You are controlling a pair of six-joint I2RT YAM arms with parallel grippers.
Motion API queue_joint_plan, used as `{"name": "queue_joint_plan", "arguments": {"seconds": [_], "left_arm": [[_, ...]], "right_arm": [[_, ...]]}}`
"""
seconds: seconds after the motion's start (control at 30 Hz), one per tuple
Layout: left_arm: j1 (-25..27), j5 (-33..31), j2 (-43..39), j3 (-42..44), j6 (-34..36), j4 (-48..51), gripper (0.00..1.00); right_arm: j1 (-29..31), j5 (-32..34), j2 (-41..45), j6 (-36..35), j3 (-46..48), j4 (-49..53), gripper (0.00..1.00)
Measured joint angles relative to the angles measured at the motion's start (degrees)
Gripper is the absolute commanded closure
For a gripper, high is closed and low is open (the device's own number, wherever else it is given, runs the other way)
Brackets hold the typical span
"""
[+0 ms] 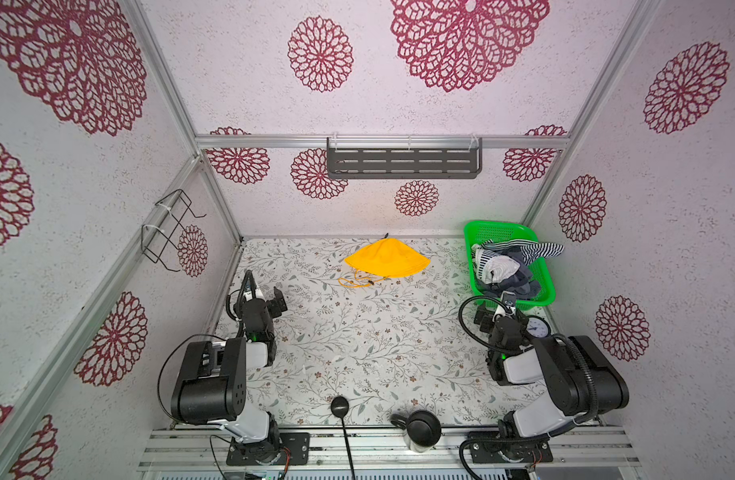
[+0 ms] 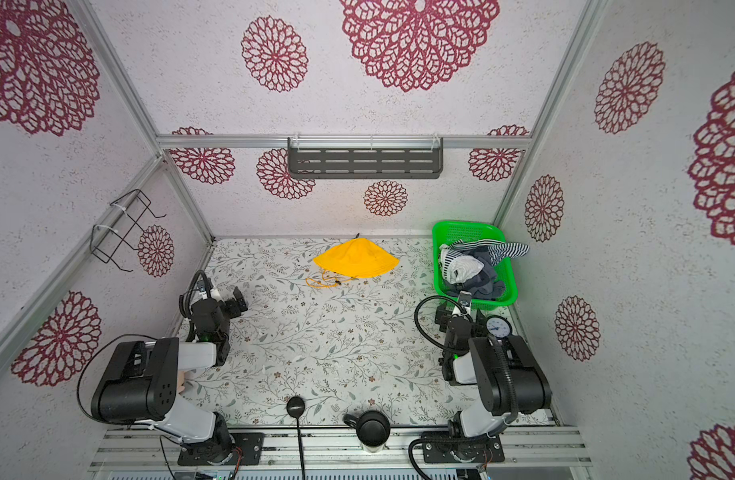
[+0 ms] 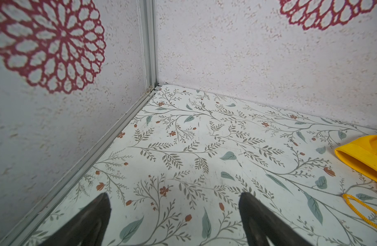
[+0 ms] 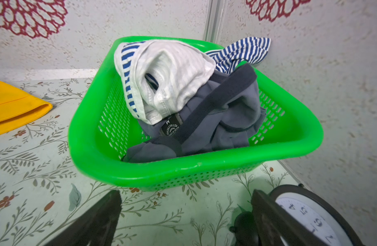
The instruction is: Fold and stack the tank tops
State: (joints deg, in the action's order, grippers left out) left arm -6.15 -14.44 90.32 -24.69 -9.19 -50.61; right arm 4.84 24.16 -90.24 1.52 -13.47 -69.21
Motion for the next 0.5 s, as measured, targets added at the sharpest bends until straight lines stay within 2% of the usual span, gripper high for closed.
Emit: {"name": "queue_joint_plan", "arguments": {"seconds": [0.5], "left_arm": [[-0.2, -0.2, -0.5, 0.0, 0.0, 1.4, 0.02]], "right_arm": [[-2.1, -3.2, 1.5, 0.7, -0.4, 3.0, 0.02]]}}
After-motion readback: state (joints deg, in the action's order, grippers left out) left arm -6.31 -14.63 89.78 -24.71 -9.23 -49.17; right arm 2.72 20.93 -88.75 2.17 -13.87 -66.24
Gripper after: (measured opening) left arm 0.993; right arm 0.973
